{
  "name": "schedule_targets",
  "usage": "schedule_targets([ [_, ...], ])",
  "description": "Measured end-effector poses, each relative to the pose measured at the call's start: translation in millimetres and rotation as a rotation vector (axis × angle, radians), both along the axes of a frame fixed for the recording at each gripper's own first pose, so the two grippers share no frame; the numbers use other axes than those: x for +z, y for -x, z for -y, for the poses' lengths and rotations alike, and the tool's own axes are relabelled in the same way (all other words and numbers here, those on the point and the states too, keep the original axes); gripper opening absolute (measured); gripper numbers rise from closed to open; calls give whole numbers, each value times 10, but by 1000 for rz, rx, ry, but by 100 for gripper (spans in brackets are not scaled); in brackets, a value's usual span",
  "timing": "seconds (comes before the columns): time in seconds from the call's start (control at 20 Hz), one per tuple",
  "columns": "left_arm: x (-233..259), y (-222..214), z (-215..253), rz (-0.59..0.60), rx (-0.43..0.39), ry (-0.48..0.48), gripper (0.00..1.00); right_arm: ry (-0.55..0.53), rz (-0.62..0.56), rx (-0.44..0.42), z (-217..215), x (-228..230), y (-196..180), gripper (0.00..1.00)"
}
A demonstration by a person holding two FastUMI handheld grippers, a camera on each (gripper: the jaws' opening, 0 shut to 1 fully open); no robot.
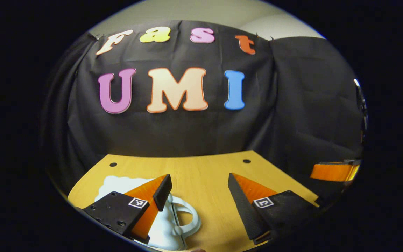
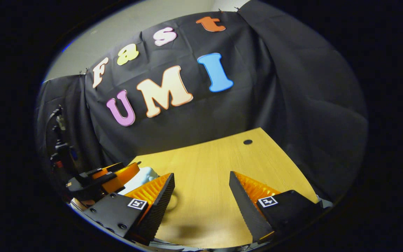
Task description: First open the suitcase, pack the skin care products into it, and then close the suitcase.
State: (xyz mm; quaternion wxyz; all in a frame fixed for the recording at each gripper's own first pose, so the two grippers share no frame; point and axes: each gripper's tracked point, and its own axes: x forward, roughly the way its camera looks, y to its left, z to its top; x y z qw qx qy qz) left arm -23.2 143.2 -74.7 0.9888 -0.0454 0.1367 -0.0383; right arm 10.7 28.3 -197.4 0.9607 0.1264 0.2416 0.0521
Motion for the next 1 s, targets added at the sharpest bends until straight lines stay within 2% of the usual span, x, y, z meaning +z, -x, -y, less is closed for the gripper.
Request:
schedule_targets([
  [0.1, 422, 123, -45, 82, 27, 14, 98, 13, 93, 0, -54, 295, -82, 99],
  [0.25, 865, 161, -86, 206, 49, 15, 97, 38, 249, 6, -142, 801, -128, 99],
  [0.4, 1020, 160, -181, 228, 79, -8, 95, 109, 363, -8, -201, 1127, -110, 98],
  [0.55, 1057, 93, -104, 220, 48, -10, 95, 161, 440, -18, -252, 1358, -68, 98],
  [0.8, 942, 12, 26, 177, -7, -10, 95, 203, 495, -38, -266, 1478, 9, 98],
  [1.0, 1077, 40, 72, 215, -30, -28, 95, 202, 508, -70, -236, 1547, 33, 98],
])
